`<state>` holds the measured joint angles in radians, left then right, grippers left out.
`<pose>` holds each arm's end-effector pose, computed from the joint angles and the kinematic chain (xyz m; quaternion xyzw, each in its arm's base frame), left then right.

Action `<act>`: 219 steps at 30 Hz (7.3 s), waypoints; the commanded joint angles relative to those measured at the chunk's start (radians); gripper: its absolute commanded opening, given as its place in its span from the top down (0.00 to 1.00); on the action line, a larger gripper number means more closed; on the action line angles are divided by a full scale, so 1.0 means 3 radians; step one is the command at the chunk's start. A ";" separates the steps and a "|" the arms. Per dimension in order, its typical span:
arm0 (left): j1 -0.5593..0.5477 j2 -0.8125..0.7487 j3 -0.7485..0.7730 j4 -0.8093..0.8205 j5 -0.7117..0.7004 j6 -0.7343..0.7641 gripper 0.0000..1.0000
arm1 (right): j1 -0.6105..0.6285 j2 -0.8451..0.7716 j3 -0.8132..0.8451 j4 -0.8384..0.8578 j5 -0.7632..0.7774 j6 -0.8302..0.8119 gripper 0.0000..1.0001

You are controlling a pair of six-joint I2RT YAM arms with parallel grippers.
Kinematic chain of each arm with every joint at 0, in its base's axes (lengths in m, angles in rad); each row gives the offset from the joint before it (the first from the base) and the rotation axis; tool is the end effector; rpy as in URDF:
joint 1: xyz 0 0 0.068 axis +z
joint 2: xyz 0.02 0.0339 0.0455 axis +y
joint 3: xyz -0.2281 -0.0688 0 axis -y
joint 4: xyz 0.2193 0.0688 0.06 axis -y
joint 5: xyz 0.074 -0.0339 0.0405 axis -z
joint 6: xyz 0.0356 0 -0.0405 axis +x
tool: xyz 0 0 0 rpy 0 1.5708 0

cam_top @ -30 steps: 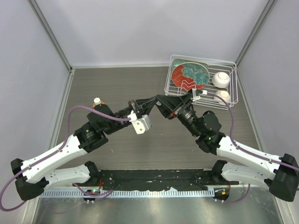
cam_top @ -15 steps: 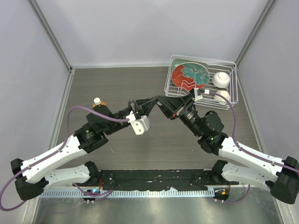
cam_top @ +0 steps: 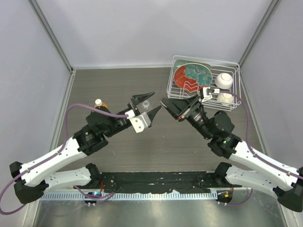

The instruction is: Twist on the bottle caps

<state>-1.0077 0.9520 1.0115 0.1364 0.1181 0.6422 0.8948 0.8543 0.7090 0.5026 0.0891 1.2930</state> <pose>0.1087 -0.1801 0.3935 0.4962 0.3964 -0.1770 0.7519 0.1266 0.1528 0.3514 0.1485 0.5511 0.7175 0.3993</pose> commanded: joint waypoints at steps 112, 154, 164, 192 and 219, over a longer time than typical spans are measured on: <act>0.0010 0.2621 0.1466 -0.3839 -0.0720 -0.1021 0.00 | -0.0007 -0.0455 0.1339 -0.2304 0.1079 -0.2352 0.98; 0.1227 0.2452 0.0397 -0.3645 0.0609 0.1291 0.00 | -0.0007 -0.0230 0.1559 -0.2304 0.1099 -0.2444 0.98; 0.1227 0.1992 -0.0139 -0.2951 0.0082 0.1060 0.00 | -0.0007 -0.0230 0.1564 -0.2325 0.1109 -0.2500 0.98; 0.1043 0.1848 -0.0585 -0.2694 -0.0066 0.1183 0.11 | -0.0007 -0.0225 0.1518 -0.2294 0.1033 -0.2500 0.99; 0.1032 0.0729 0.1305 -0.3900 0.0633 -0.0039 0.43 | -0.0012 0.0082 0.2233 -0.2611 0.0921 -0.2811 0.99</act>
<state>-0.6998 1.3308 1.2053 -0.9031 0.1371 0.7712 0.8944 0.8387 1.2541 -0.2661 0.4030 0.5133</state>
